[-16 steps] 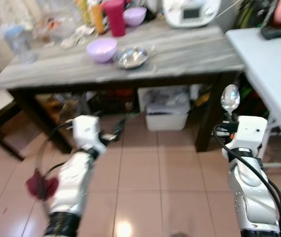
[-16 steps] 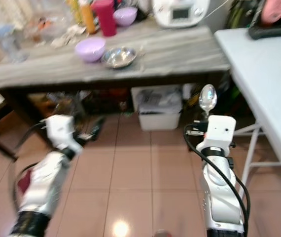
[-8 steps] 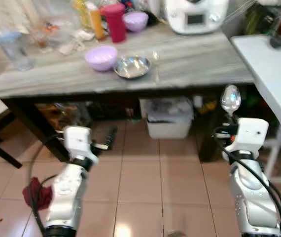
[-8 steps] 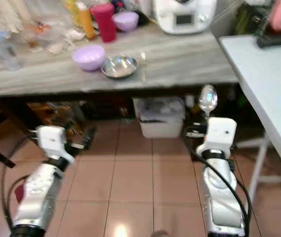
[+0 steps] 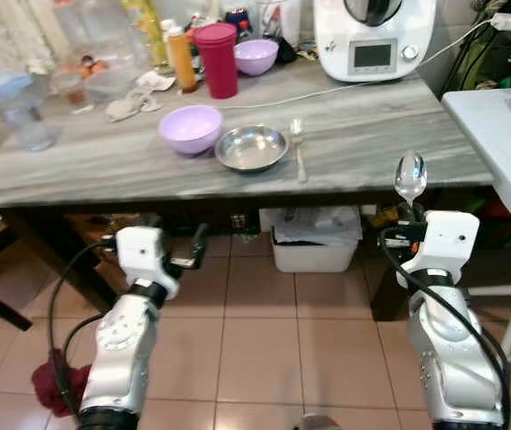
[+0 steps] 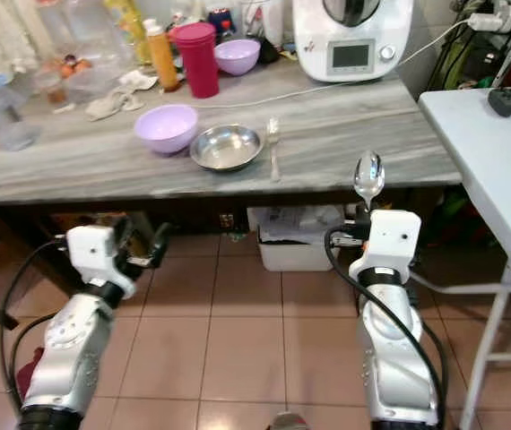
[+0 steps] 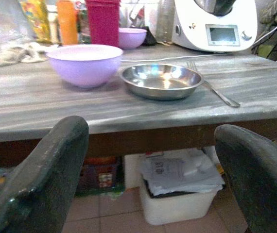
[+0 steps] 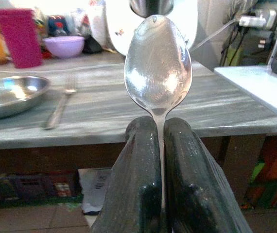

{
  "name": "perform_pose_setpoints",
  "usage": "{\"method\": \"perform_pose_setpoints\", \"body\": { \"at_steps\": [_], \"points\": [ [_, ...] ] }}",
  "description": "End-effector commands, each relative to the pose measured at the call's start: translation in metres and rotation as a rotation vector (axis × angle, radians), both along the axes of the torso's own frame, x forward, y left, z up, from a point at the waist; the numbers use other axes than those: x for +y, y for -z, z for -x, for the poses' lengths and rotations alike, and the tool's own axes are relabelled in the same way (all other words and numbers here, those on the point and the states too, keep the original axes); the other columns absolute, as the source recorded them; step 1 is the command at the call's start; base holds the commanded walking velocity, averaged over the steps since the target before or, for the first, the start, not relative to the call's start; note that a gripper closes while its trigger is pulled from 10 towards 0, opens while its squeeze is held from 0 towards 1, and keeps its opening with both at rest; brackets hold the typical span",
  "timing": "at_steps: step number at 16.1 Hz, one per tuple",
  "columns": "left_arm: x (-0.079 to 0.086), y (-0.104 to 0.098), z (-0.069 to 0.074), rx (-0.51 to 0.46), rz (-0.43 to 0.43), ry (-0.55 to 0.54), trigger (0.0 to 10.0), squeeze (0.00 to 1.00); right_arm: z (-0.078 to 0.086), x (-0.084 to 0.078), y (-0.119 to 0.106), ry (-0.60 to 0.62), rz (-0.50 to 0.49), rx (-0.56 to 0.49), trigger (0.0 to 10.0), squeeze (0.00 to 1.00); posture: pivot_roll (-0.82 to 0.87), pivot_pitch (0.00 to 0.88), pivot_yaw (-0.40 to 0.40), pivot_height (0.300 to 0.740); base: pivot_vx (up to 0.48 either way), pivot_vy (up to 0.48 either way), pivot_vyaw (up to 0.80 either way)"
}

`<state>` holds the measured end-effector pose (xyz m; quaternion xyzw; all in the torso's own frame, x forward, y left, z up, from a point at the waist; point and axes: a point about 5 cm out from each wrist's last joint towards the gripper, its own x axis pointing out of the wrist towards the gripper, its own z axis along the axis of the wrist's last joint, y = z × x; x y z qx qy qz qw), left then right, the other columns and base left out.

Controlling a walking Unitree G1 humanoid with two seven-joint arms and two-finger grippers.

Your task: Setting the table

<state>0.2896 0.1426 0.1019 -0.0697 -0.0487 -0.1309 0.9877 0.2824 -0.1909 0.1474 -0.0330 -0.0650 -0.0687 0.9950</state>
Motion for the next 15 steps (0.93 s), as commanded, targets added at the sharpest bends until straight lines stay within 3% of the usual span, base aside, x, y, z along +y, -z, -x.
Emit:
{"method": "perform_pose_setpoints", "body": {
  "at_steps": [1,15],
  "points": [
    [0.0077,-0.0037,-0.0006,-0.010,-0.015,-0.016,10.0,0.00,-0.0014,0.0043,-0.0054,-0.012,-0.007,-0.022,10.0,0.00,-0.26,0.079,0.090,0.740,0.405,0.000,0.00],
    [0.0034,-0.0040,0.0016,-0.007,-0.015,0.003,10.0,0.00,-0.0046,0.0031,-0.0081,0.001,0.003,-0.027,10.0,0.00,-0.26,0.080,0.086,0.740,0.404,0.000,0.00]
  ]
}}
